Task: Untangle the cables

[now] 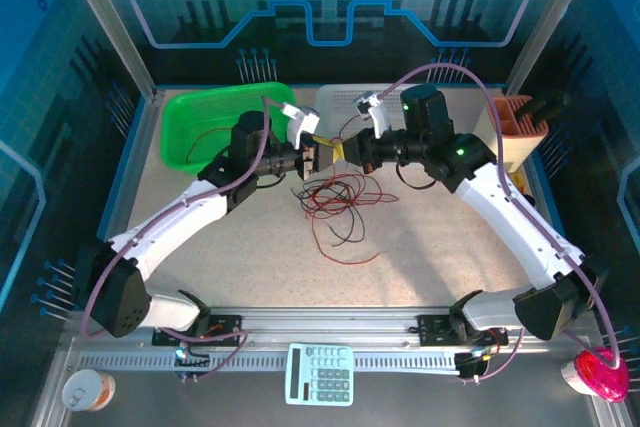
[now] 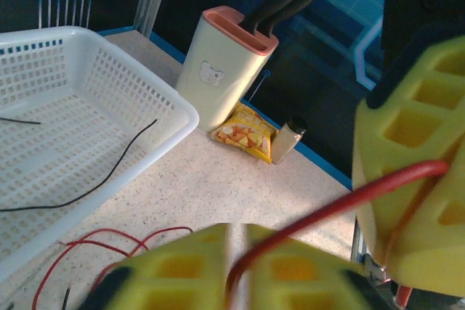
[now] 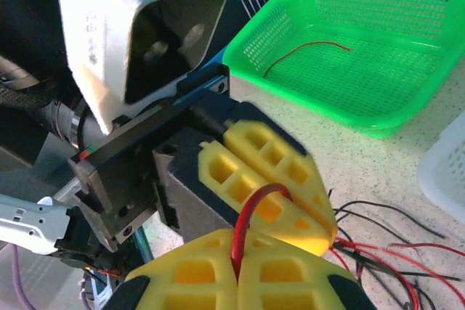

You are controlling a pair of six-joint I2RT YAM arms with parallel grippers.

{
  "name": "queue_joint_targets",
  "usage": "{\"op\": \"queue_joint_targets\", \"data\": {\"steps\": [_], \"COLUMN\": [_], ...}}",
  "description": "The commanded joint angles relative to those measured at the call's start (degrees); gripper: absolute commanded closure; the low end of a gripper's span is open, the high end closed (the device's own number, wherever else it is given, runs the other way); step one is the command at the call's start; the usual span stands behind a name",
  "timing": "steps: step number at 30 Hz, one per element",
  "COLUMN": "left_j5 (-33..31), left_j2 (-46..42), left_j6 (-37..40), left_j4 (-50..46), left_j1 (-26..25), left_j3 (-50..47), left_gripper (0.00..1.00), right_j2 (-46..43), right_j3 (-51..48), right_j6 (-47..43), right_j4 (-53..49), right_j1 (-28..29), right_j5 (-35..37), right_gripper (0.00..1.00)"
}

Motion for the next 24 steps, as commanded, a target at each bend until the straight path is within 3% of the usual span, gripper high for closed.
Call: {"op": "queue_joint_targets", "data": {"steps": [1,2,3,5,9,12,16,24], "left_j5": [0.2,-0.9,-2.1,-4.3,-6.2,-6.0,-5.0,-4.3], "left_j2": [0.2,0.1,-0.2,-1.0,-2.4,-2.9,-3.5,-3.4], "left_j6": [-1.0,-1.8,-2.7,-4.5,-7.7,-10.1,-12.9,-14.2], "left_j4": [3.3,3.5,3.4,3.5,3.6,4.2,6.2,6.2], "left_j1": [-0.6,-0.7,-0.7,-0.7,-0.7,-0.8,-0.9,-1.9], "left_j3": [2.4,2.4,2.4,2.4,3.0,3.5,3.9,6.3], "left_gripper": [1.00,1.00,1.00,1.00,1.00,1.00,1.00,1.00], "right_j2": [-4.0,-5.7,-7.3,-11.4,-18.0,-19.5,-16.6,-5.2], "right_j3": [0.4,-1.2,-3.0,-7.6,-18.7,-25.6,-30.4,-30.0], "right_j6": [0.1,0.8,1.5,2.9,5.5,6.6,6.7,2.5], "right_j4": [-0.4,0.5,1.5,3.0,5.7,8.2,12.2,16.7], "right_j1": [-1.7,-2.5,-3.4,-5.8,-10.7,-11.4,-10.1,-4.8], "right_j5": [-1.2,-0.3,0.3,1.7,4.5,6.5,9.3,15.6], "right_gripper": [0.77,0.58,0.45,0.34,0.27,0.24,0.22,0.15]}}
